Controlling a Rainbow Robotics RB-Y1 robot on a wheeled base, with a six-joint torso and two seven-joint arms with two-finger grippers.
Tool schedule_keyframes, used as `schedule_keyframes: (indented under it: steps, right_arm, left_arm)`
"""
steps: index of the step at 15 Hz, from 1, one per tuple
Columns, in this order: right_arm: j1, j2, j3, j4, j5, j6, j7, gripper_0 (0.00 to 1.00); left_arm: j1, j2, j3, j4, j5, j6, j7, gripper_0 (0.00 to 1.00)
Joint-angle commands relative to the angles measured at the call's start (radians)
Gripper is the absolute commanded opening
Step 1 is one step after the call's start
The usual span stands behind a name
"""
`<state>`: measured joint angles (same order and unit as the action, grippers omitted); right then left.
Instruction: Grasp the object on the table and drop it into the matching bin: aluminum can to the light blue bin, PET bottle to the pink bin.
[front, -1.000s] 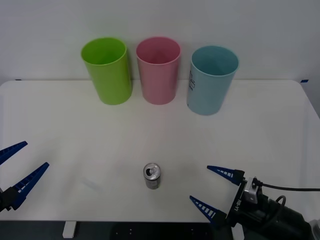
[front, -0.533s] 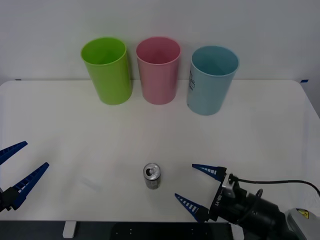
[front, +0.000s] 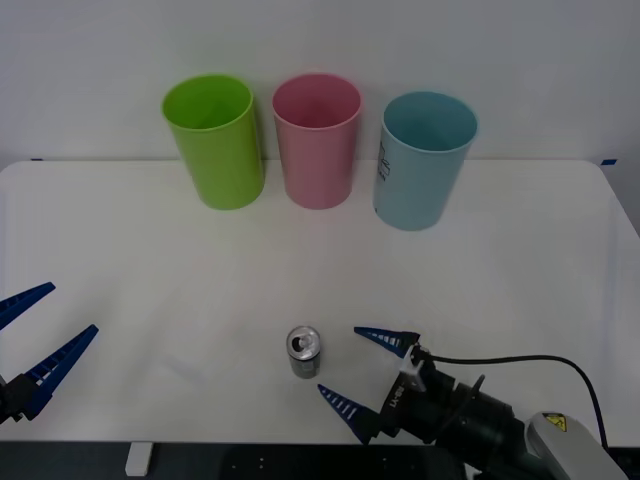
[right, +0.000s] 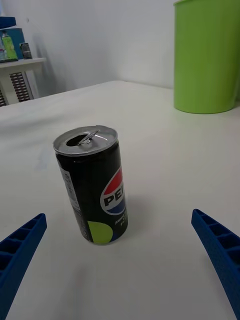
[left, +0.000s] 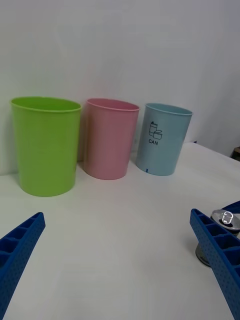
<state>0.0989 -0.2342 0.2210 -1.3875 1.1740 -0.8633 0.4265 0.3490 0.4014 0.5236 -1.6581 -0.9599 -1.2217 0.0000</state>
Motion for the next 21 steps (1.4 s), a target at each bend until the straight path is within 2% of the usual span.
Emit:
schedule_keyframes:
  steps: [1, 12, 21]
  right_arm:
    - [-0.005, 0.024, 0.026, -0.001, 0.012, 0.040, 0.003, 1.00]
    - [-0.028, 0.085, 0.129, 0.001, 0.046, 0.201, 0.005, 1.00]
    - [-0.031, 0.107, 0.143, 0.001, 0.070, 0.227, 0.023, 1.00]
  left_arm:
    - [0.000, 0.000, 0.000, 0.000, 0.000, 0.000, 0.000, 1.00]
    - [0.000, 0.000, 0.000, 0.000, 0.000, 0.000, 0.000, 1.00]
    - [0.000, 0.000, 0.000, 0.000, 0.000, 0.000, 0.000, 1.00]
